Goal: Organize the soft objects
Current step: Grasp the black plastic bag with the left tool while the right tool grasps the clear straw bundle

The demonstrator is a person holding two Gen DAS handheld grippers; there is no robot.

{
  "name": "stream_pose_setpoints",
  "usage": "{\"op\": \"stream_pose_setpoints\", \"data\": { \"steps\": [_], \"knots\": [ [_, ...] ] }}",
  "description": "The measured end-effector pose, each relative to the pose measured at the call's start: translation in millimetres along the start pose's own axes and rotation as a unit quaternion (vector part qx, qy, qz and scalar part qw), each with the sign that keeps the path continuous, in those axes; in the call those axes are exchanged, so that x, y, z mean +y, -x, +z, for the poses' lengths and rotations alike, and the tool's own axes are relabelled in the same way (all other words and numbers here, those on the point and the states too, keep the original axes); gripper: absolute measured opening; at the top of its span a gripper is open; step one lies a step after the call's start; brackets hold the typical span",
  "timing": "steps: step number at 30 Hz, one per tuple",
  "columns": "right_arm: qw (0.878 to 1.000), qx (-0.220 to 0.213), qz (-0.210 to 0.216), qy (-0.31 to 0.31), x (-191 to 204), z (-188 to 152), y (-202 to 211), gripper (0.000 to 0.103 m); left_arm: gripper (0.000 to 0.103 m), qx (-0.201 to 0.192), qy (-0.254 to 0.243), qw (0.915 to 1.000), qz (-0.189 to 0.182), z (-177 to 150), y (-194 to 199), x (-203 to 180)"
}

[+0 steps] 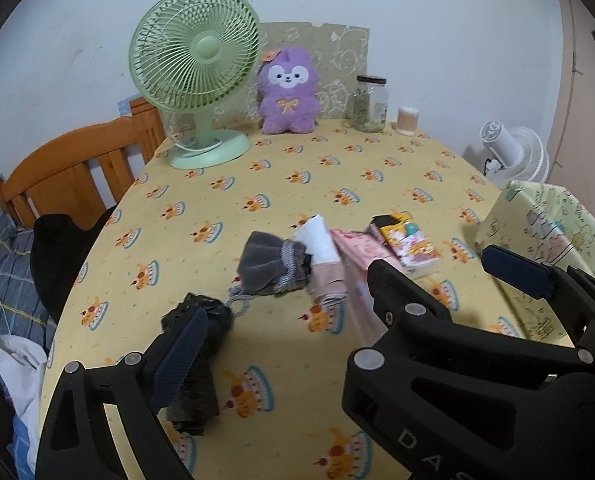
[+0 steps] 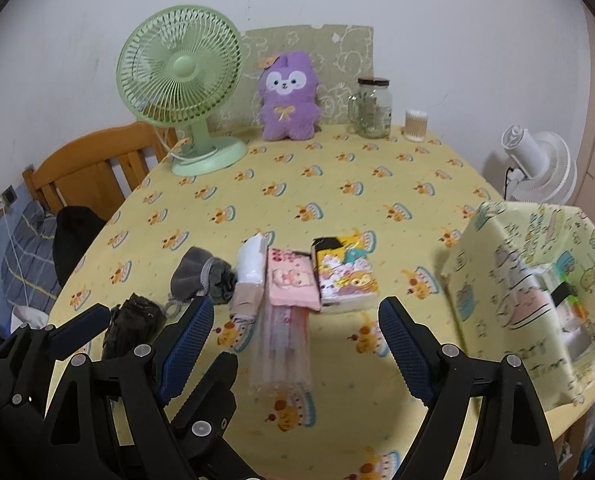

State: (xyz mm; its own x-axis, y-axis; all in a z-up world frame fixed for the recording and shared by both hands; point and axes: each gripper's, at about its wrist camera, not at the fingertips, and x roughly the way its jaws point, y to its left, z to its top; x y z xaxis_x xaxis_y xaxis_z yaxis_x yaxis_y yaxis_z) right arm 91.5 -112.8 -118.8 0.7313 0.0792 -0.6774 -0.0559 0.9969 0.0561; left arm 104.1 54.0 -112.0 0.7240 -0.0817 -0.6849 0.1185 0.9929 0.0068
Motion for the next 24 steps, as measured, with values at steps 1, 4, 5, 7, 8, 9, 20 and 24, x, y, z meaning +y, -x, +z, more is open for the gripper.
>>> {"op": "stream_pose_setpoints", "data": {
  "steps": [1, 4, 5, 7, 8, 9, 20, 24],
  "knots": [
    [1.0, 0.003, 0.001, 0.0, 2.4, -0.9, -2.6, 0.087, 0.096, 0.002, 0.001, 1.0, 0.002, -1.1, -1.2, 2.5],
    [1.0, 0.011, 0.006, 0.002, 10.8, -3.0, -9.2, 0.087, 0.096, 0.003, 0.01, 0.9999, 0.013, -4.7, -3.7, 13.5],
    [1.0, 0.014, 0.008, 0.001, 12.7, -3.5, -11.2, 0.087, 0.096, 0.005, 0.013, 0.9998, 0.016, -5.5, -4.5, 17.8],
    [1.0, 0.02, 0.016, 0.002, 19.7, -4.6, -15.6, 0.087, 0.096, 0.01, 0.014, 0.9996, 0.02, -7.8, -6.6, 25.1],
    [1.0, 0.022, 0.018, 0.004, 24.0, -5.4, -18.0, 0.087, 0.096, 0.013, 0.017, 0.9995, 0.024, -9.2, -8.6, 29.7],
    [1.0, 0.024, 0.019, 0.005, 26.4, -6.4, -19.7, 0.087, 0.096, 0.018, 0.02, 0.9993, 0.027, -10.5, -11.2, 34.3],
    [0.998, 0.054, 0.009, 0.028, 48.6, -10.1, -43.1, 0.087, 0.092, 0.046, 0.039, 0.9981, 0.015, -16.8, -36.2, 58.1],
    [0.998, 0.063, 0.007, 0.029, 49.3, -10.6, -50.8, 0.087, 0.056, 0.066, 0.065, 0.9957, -0.004, -20.3, -46.1, 67.0]
  ]
}}
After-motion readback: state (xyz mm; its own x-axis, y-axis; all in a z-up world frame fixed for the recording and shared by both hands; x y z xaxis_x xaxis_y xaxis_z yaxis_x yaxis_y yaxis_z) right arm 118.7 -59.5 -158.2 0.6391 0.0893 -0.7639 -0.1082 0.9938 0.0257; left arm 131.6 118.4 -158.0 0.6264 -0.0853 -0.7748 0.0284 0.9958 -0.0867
